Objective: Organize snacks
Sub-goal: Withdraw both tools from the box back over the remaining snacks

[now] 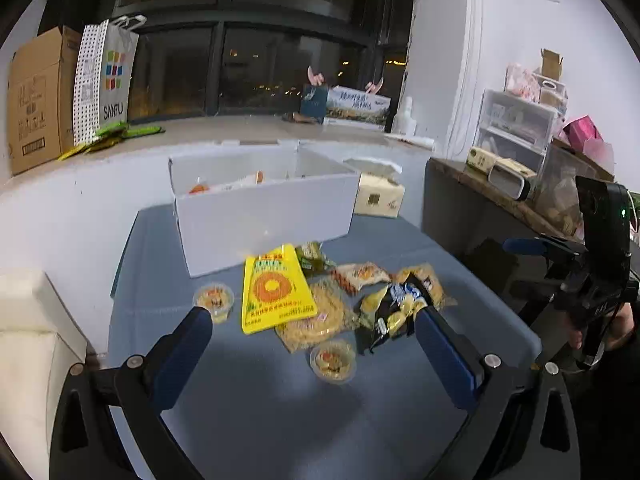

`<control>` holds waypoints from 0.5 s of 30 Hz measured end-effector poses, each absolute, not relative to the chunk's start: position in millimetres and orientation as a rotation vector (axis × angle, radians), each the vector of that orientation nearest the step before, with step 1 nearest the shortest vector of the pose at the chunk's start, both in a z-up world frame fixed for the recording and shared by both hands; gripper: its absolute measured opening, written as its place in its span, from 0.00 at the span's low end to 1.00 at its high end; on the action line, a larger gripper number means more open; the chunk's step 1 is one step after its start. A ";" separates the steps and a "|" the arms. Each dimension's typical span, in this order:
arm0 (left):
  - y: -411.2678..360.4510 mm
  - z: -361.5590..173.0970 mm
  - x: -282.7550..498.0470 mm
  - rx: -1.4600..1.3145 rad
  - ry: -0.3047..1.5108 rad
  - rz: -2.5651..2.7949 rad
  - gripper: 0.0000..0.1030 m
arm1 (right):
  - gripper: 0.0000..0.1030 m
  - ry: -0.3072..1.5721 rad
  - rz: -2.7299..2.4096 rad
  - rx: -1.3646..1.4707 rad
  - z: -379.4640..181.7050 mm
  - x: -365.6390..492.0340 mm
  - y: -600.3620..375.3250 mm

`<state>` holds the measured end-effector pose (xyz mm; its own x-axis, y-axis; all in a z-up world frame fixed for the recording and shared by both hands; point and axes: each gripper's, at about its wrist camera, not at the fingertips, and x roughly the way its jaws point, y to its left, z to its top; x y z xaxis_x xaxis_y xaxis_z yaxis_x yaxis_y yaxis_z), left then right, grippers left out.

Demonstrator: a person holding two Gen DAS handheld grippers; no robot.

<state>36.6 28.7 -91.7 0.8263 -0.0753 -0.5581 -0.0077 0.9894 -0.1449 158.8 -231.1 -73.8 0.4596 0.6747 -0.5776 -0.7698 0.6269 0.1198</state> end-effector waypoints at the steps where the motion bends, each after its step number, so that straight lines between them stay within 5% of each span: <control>1: 28.3 -94.4 37.4 -0.147 0.608 -0.035 1.00 | 1.00 0.645 0.900 -0.198 -81.0 158.4 -230.9; 15: 40.5 -110.5 31.1 -0.192 0.654 -0.008 1.00 | 1.00 0.721 0.954 -0.492 -132.5 193.6 -163.9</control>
<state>31.1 40.5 -110.5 0.7940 -0.0673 -0.6041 -0.0534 0.9823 -0.1797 193.6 -163.9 -132.5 0.3791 0.5560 -0.7397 -0.8636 0.4998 -0.0670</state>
